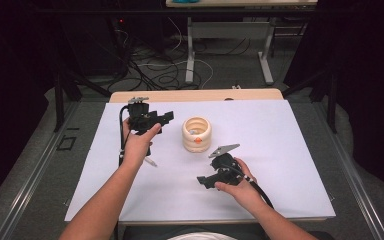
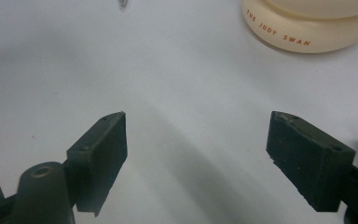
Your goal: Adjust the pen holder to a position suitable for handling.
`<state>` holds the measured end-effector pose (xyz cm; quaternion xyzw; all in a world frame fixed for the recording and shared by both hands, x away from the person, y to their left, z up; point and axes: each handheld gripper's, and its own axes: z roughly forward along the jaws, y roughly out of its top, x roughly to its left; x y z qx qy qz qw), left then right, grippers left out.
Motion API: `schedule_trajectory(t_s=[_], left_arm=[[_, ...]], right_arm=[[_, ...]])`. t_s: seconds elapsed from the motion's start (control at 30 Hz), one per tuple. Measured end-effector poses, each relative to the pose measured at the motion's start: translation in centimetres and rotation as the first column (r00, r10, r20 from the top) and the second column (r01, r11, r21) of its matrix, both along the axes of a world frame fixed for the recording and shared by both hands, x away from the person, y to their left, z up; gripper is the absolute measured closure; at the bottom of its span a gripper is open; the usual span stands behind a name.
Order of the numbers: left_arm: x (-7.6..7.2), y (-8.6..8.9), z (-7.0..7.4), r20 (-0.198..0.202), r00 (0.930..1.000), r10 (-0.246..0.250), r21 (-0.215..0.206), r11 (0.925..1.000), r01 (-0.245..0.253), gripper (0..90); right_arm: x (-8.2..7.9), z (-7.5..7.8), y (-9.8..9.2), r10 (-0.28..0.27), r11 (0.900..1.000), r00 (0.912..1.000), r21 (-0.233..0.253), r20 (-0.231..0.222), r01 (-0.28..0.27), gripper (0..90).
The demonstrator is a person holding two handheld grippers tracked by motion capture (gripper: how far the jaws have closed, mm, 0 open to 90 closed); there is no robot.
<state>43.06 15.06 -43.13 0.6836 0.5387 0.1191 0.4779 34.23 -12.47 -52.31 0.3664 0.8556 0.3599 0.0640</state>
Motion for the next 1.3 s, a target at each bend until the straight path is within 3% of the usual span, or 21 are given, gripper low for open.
schedule_trajectory(t_s=[0.2,0.27,0.37,0.47,0.57,0.73,1.0,1.03,1.17,1.3], left_arm=[[-1.0,2.1,-0.5,0.003,1.0,0.004,-0.009,1.0,-0.004,26.7],[-1.3,2.6,-0.8,0.027,0.9994,0.02,-0.021,0.9996,-0.02,26.4],[-1.7,3.6,-1.1,0.029,0.9993,0.022,-0.016,0.9996,-0.022,25.7],[-2.1,4.7,-1.6,0.041,0.9987,0.03,-0.023,0.9993,-0.029,25.1],[-2.3,5.6,-2.1,0.028,0.9988,0.039,-0.021,0.999,-0.038,24.5],[-2.7,6.9,-3.2,-0.007,0.9984,0.056,-0.054,0.997,-0.056,24.5],[-3.8,8.6,-4.9,-0.005,0.9975,0.07,-0.062,0.9956,-0.07,18.1],[-3.9,8.6,-5.0,0.001,0.9973,0.073,-0.065,0.9952,-0.073,17.4],[-4.4,9.1,-5.2,0.004,0.9968,0.079,-0.047,0.9958,-0.079,17.0],[-4.8,9.6,-5.4,0.018,0.9967,0.079,-0.048,0.9958,-0.078,17.0]], right_arm=[[-0.2,-0.1,0.5,0.023,1.0,0.9997,-0.001,0.009,-0.023,23.1],[-0.2,-0.1,0.7,0.031,1.0,0.9995,-0.004,0.011,-0.031,23.6],[-0.2,-0.2,0.9,0.048,0.999,0.9987,-0.007,0.015,-0.048,24.4],[-0.3,-0.2,1.1,0.038,0.999,0.9992,-0.011,0.007,-0.038,24.7],[-0.3,-0.2,1.2,0.031,0.999,0.9995,-0.012,0.01,-0.031,26.8],[-0.5,-0.2,1.4,0.035,0.999,0.9984,-0.007,0.045,-0.035,33.7],[-0.3,-0.3,2.1,0.067,0.998,0.991,0.003,0.116,-0.068,36.5],[-0.3,-0.2,2.3,0.07,0.997,0.9926,0.004,0.099,-0.071,36.5],[0.0,-0.1,3.0,0.075,0.997,0.9899,0.011,0.12,-0.077,36.4],[0.4,-0.2,4.2,0.087,0.996,0.9916,-0.003,0.096,-0.087,36.2]])
